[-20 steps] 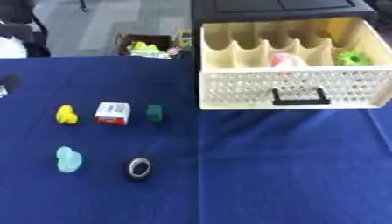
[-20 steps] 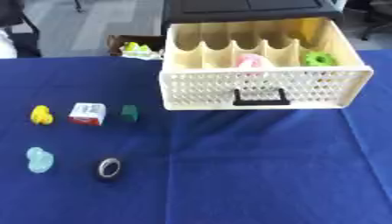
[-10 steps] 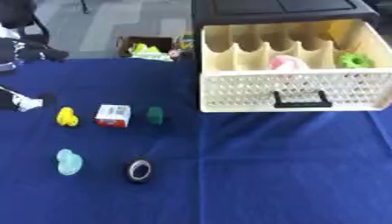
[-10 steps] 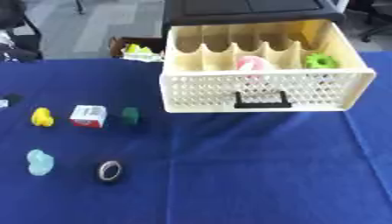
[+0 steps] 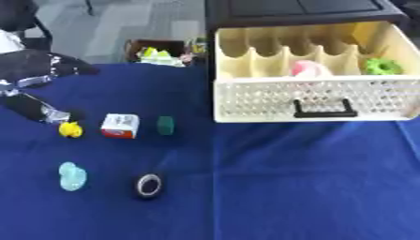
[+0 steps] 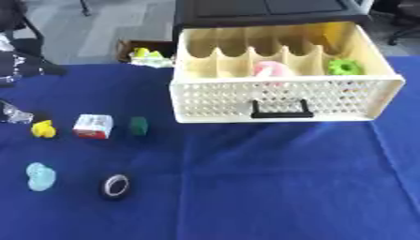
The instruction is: Pick up objects from table and place into drawer.
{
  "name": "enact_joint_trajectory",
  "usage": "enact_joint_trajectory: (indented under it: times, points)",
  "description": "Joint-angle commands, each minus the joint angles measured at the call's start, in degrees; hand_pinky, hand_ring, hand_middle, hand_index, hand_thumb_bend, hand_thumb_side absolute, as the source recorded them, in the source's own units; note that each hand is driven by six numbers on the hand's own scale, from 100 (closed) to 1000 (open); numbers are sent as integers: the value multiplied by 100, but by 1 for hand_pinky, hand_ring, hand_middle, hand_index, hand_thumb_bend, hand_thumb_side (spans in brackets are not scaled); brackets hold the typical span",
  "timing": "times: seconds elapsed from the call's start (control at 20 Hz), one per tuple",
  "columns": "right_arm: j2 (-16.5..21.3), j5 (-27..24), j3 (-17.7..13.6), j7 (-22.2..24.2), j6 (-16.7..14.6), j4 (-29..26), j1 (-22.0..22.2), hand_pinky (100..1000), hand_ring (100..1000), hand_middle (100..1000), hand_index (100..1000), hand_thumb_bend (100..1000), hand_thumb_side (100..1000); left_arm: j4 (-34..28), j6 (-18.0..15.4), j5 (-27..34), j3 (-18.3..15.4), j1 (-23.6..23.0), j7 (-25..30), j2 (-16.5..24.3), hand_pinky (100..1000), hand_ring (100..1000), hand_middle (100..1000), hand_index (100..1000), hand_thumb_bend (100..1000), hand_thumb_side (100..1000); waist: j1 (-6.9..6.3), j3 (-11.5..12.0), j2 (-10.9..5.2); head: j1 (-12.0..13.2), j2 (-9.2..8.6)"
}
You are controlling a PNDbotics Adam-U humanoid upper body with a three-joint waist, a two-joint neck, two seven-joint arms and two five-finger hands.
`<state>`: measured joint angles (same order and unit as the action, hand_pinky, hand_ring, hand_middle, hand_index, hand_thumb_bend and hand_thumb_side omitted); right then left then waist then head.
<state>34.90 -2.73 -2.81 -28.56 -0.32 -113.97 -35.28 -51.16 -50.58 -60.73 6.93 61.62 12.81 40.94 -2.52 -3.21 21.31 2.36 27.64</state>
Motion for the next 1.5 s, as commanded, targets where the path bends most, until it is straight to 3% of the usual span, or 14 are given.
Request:
enact_joint_trajectory:
  times: [0.05, 0.4, 0.95, 1.2, 1.5]
  points:
    - [56, -56, -75, 47, 12, -62, -56, 860, 697, 552, 840, 100, 1000, 134, -139, -365, -56, 207, -12, 36, 740, 811, 792, 969, 532, 1000, -6, -18, -92, 36, -95]
    - [-9, -86, -100, 58, 62, -62, -82, 865, 696, 549, 832, 100, 1000, 578, -139, -1033, -96, 388, -173, -208, 736, 809, 782, 924, 537, 1000, -34, -99, -11, 77, -167]
    - [-58, -125, -113, 39, 82, -62, -114, 870, 694, 543, 823, 100, 1000, 895, -136, -1778, -153, 526, -164, -408, 742, 822, 791, 982, 600, 1000, -65, -165, 86, 124, -171]
    - [-85, -141, -118, 31, 79, -62, -119, 872, 693, 541, 820, 100, 1000, 981, -33, -2090, -251, 554, -206, -405, 745, 827, 796, 960, 616, 1000, -67, -170, 103, 145, -158]
    - [-118, -157, -120, 50, 89, -62, -116, 875, 693, 539, 812, 100, 1000, 1080, 45, -2267, -318, 638, -93, -406, 737, 827, 801, 962, 556, 1000, -64, -172, 124, 179, -149]
